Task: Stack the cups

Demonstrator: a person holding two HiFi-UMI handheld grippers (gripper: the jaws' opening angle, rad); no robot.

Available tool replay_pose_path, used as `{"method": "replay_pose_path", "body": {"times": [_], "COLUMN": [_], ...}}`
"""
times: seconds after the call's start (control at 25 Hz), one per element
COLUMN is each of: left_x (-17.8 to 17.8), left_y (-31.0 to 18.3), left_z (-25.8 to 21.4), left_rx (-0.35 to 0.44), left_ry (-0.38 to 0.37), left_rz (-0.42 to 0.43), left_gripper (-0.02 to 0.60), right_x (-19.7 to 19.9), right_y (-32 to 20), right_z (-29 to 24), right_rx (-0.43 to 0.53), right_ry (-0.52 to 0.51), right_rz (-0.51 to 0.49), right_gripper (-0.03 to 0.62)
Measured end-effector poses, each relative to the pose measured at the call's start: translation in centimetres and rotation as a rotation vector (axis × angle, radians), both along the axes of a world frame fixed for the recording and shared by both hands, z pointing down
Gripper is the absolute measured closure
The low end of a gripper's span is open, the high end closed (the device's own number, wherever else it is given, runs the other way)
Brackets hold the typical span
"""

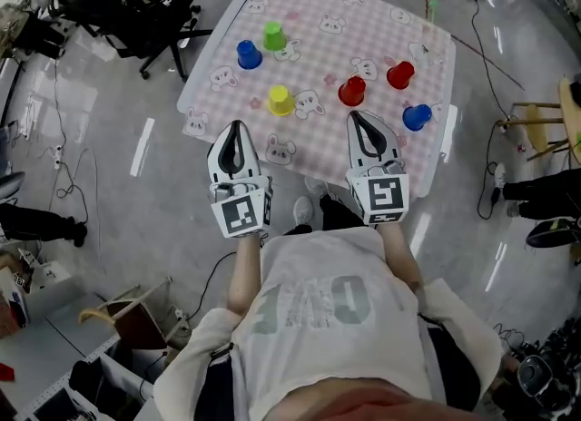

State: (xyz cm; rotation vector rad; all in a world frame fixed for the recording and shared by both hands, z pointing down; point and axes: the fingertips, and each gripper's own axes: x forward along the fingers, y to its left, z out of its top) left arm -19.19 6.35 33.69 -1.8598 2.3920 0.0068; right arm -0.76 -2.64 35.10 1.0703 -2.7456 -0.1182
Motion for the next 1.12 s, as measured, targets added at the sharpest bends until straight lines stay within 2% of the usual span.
{"method": "replay_pose_path", "body": {"times": [0.4, 0.64, 0.76, 0.96, 1.12], "left_x": [0.5, 0.3, 0.1, 0.1, 0.9], "left_y": [-3.1, -4.9, -6.1, -8.3, -9.7], "left_z": [-0.3, 1.9, 2.7, 4.9, 7.2], "left_rx": [0.007, -0.045, -0.086, -0.162, -0.273], "left_ry": [-0.026, 0.035, 0.068, 0.110, 0.096], "left_rz": [0.014, 0.074, 0.112, 0.174, 0.237], "left_gripper": [0.554, 0.547, 0.442, 0.335, 0.293], "right_x": [-0.4, -0.7, -0.9, -0.9, -0.6], "right_y": [-2.4, -3.6, -4.1, -4.7, -5.1], "right_z": [0.1, 0.7, 1.2, 2.2, 2.9], "right_rx": [-0.007, -0.028, -0.046, -0.064, -0.079], "right_ry": [-0.014, -0.006, -0.001, 0.009, 0.031], "right_rz": [-0.014, -0.005, 0.001, 0.006, 0.020], "right_gripper": [0.565, 0.565, 0.565, 0.565, 0.565]}}
